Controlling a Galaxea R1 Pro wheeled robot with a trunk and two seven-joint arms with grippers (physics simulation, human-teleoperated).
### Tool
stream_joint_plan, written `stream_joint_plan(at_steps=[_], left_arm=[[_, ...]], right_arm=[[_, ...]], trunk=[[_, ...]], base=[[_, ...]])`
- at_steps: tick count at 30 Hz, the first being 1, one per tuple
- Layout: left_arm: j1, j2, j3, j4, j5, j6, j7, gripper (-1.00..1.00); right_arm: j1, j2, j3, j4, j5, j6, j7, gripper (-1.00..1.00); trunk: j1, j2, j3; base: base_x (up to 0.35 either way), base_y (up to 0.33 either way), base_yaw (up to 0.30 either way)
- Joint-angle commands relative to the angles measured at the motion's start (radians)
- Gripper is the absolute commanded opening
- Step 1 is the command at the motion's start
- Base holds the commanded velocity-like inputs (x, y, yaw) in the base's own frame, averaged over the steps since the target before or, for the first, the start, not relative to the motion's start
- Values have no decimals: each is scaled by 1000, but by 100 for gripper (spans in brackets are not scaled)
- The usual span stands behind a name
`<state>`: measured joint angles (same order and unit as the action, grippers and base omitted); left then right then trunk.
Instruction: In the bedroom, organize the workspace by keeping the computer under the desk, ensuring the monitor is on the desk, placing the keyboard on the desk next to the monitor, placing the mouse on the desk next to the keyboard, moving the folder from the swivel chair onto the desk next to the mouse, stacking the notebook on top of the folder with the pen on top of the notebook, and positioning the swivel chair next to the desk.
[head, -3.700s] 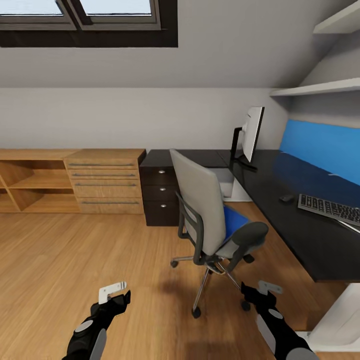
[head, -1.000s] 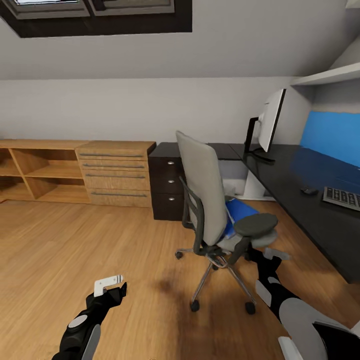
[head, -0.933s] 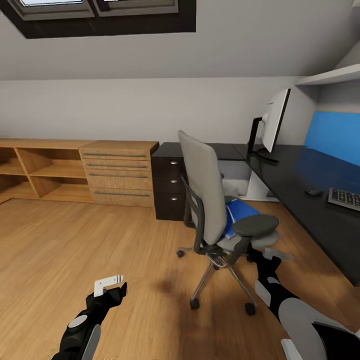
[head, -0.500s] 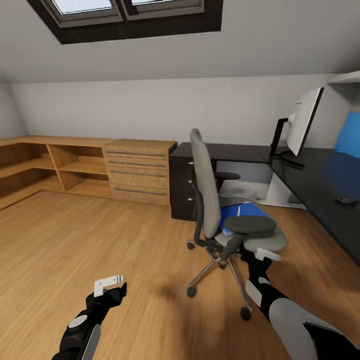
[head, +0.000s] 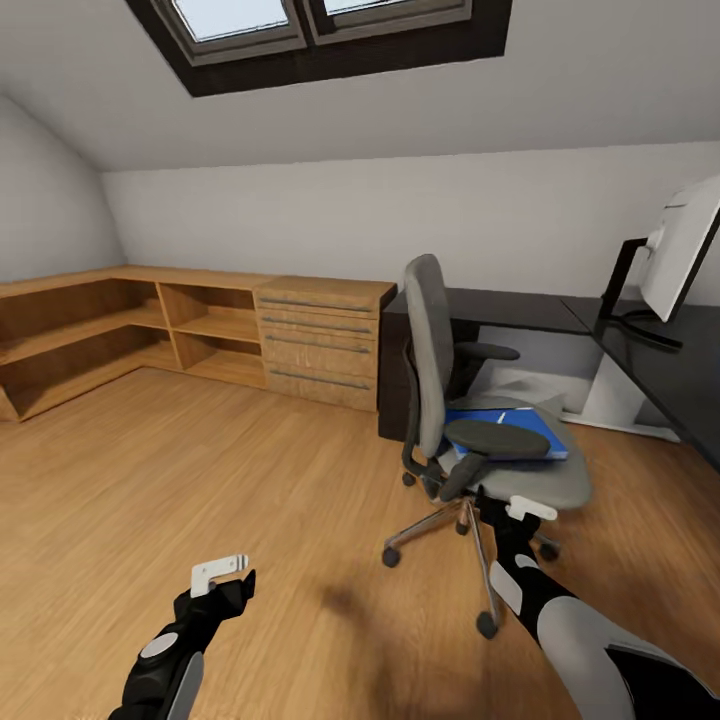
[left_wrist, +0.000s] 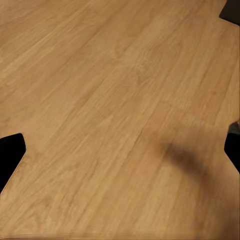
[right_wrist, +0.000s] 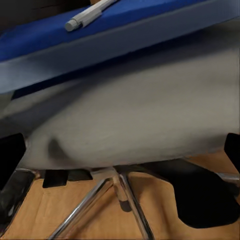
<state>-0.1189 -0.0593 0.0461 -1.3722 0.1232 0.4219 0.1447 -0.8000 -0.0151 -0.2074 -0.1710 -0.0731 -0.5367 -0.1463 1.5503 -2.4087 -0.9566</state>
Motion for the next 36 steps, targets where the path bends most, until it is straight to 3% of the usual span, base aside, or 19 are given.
stream_joint_plan(at_steps=[1,8,21,33,36], left_arm=[[-1,-1,-4,-1,10,4,6,100],[-1,0,-9,0,10,5,6,100],[-1,-1,-11,11,9,2,6,100],[-1,-1,-11,12,10,3,6,100],[-1,-1,-11,12,10,3,6,100]], right_arm=[[-1,-1,11,1,-4,-2,0,100],[-1,-3,11,-1,-4,-2,-1,100],[-1,-5,11,-3,-5,-2,-1,100],[-1,-10,9,-6,-7,-10,-3,100],[0,-15,8,-6,-10,-34,-3,100]], trunk=[[0,0,-1],[0,0,-1],[0,0,4],[-46,84,42],[-46,84,42]], base=[[0,0,264],[0,0,65],[0,0,-153],[0,0,-12],[0,0,0]])
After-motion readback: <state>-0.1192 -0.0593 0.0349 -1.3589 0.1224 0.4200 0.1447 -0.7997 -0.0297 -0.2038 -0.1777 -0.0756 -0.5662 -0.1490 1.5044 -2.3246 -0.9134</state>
